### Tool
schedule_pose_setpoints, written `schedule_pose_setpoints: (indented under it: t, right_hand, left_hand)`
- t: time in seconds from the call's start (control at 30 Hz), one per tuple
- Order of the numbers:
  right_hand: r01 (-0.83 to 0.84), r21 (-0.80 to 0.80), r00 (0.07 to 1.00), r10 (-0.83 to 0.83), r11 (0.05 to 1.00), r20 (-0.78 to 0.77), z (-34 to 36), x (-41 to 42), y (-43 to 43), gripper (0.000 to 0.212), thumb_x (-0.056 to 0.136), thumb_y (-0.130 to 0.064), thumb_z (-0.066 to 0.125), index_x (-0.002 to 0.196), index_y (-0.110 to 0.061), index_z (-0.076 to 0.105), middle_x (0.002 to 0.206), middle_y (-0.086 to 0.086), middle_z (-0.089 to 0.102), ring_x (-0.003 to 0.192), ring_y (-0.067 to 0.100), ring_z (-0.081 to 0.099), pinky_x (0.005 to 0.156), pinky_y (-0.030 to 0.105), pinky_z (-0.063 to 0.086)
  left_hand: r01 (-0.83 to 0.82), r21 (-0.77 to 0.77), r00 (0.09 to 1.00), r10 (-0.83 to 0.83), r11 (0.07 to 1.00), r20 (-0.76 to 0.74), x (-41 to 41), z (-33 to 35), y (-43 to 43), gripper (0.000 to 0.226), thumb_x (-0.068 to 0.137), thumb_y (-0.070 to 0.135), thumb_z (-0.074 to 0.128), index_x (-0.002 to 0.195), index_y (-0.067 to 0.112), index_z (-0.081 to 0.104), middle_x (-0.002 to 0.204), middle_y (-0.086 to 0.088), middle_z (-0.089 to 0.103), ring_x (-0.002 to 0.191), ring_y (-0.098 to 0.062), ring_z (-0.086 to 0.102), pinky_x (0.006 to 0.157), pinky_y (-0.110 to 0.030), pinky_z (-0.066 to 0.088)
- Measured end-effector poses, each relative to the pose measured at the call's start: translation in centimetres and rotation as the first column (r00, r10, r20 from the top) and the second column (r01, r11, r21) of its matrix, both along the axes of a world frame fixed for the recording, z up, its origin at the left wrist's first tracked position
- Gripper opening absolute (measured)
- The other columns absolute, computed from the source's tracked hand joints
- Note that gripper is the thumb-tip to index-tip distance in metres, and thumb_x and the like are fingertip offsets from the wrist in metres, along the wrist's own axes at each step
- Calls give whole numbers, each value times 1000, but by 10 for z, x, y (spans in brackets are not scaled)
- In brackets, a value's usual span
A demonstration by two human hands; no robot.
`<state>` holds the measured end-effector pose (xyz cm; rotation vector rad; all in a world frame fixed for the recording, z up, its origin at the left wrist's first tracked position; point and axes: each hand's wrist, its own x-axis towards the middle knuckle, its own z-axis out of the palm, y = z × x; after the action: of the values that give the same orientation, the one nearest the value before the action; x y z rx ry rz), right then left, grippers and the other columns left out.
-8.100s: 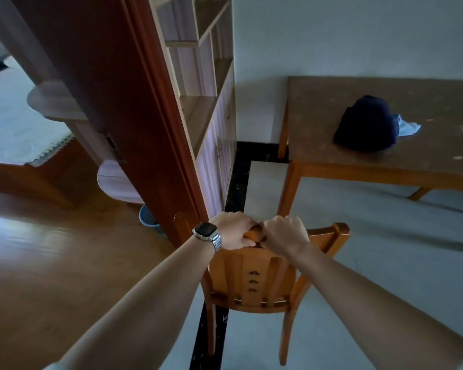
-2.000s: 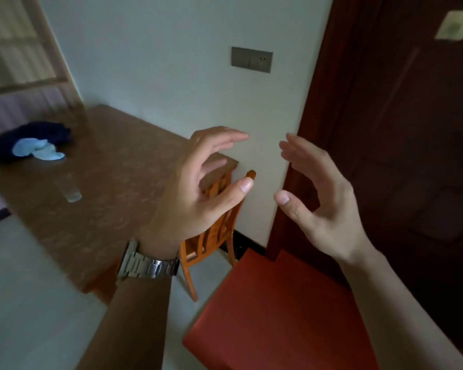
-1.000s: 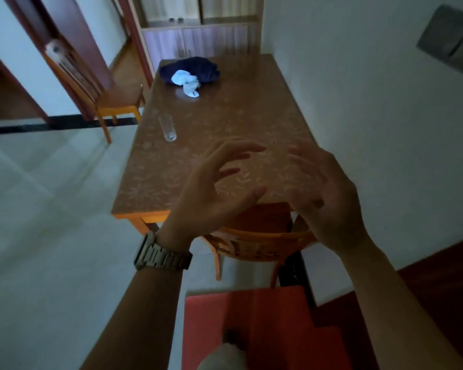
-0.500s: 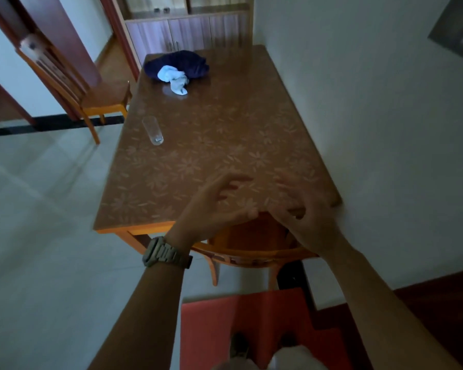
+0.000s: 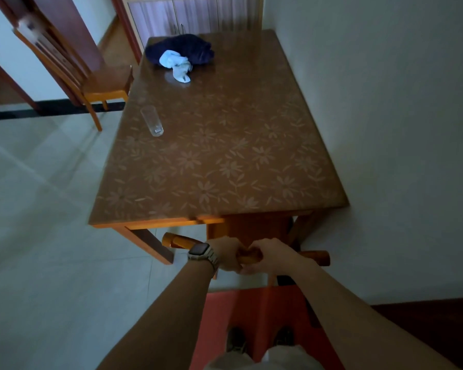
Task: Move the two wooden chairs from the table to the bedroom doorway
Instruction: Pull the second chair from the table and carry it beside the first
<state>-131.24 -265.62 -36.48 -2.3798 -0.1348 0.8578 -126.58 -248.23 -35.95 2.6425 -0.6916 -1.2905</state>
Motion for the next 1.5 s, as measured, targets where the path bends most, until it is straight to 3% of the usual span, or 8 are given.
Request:
schedule_pose_setpoints:
  t: [0.2,0.4,0.53,0.8,0.97,1.17,1.37,1.5]
  right_hand:
    - [-164,-267,979,189,950,73,-16,10,8,10,92,-29,63,86,-22,57,74,-5,55,64,15,55,56,30,41]
    - [-108,-311,967,172,944,187,-1,44,-2,23,89,-45,60,98,-25,65,79,-6,56,76,22,63,62,34,44]
    - [-54,-331,954,146,942,260,12,62,-11,33,78,-62,59,81,-30,66,67,-9,57,69,20,65,59,31,43]
    - [-67,-411,923,212,909,321,9,54,-7,36,88,-57,61,94,-24,71,74,-4,57,64,19,54,60,31,41]
    - [-13,-478,840,268,879,471,31,55,-11,37,86,-58,64,85,-22,70,76,0,67,68,23,65,58,30,38]
    - [-32,-455,826,280,890,489,91,50,-11,58,80,-41,78,61,-32,24,56,-8,31,47,9,26,46,27,21]
    - [-38,-442,846,264,896,463,100,11,2,28,80,-45,77,86,-21,64,69,-3,54,69,25,57,59,33,39]
    - [-82,-435,861,283,897,422,108,-17,9,23,77,-47,76,82,-27,67,64,-9,48,67,23,58,60,33,46]
  left_hand:
    - [49,-69,994,-56,996,-96,11,-1,-2,40,98,28,70,138,25,68,124,-3,74,112,-24,70,99,-45,58]
    - [59,-110,996,-51,992,74,48,12,-4,35,87,46,65,117,29,74,102,0,76,90,-22,71,78,-40,60]
    - [54,-127,995,-44,990,85,71,17,-8,5,85,39,69,87,36,67,78,5,67,67,-15,59,63,-33,51]
    - [60,-21,982,-55,998,178,52,23,-12,22,93,50,66,103,31,70,91,4,71,84,-22,70,80,-43,62]
    - [187,-56,929,-158,981,335,48,55,-17,28,101,35,62,127,26,67,115,-4,73,101,-30,69,87,-45,60]
    - [234,-60,917,-200,970,344,47,108,-14,27,103,38,64,123,21,71,111,-6,75,98,-29,71,88,-47,60]
    - [274,-129,926,-226,953,302,9,119,3,37,102,38,68,133,18,66,119,-10,73,103,-32,69,94,-50,57]
    - [226,-153,946,-179,962,270,-23,122,14,30,101,39,69,123,17,72,111,-8,75,88,-25,64,89,-49,58]
